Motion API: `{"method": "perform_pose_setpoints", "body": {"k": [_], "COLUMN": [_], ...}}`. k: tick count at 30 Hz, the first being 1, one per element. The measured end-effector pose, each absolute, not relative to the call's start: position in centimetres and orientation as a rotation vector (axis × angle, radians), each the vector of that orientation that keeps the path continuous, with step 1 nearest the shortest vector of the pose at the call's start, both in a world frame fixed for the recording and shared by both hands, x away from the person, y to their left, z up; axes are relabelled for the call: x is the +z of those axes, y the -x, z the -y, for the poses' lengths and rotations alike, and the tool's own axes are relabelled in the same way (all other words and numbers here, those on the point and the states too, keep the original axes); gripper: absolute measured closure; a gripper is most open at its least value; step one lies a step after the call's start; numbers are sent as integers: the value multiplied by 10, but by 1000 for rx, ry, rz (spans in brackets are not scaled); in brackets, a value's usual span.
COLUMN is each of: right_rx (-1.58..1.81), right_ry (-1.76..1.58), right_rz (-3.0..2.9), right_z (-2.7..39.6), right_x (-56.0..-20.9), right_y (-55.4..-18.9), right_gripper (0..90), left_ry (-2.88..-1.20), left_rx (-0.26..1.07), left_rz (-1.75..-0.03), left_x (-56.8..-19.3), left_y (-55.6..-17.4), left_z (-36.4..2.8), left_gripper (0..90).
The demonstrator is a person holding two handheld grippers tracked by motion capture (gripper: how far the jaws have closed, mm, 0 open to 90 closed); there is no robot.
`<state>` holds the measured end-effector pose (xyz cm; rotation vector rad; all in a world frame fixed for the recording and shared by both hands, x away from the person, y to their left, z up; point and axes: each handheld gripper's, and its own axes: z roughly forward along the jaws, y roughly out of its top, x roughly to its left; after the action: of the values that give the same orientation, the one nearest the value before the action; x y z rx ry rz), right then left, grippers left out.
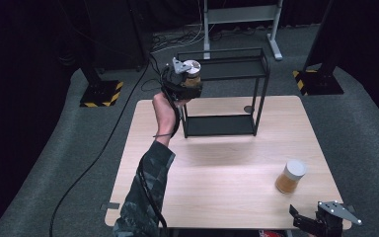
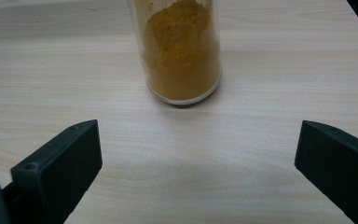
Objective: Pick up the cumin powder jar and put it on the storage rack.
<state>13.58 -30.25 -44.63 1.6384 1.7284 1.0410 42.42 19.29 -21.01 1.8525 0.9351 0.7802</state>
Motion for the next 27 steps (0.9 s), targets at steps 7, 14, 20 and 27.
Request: {"method": "perform_pose_setpoints", "body": {"k": [7,14,20,27], "right_rx": [1044,1044,1043,1043], "right_ry": [-1642,-1644,-1647,-1647], "right_rz": [-1723,-1721,-1721,-1719], "right_z": [304,304,304,305], "right_x": [-447,-447,-448,-448], "right_y": [-136,-136,-136,-136], "right_gripper": [0,0,0,0], "left_ry": [-1825,-1823,-1807,-1790], "left_rx": [707,704,711,713], "left_rz": [-945,-929,-918,-924], "left_x": [-206,-204,-199,-189], "left_y": [-434,-434,-433,-439], "left_z": [-201,-199,-198,-201], "left_gripper": [300,300,300,300]}}
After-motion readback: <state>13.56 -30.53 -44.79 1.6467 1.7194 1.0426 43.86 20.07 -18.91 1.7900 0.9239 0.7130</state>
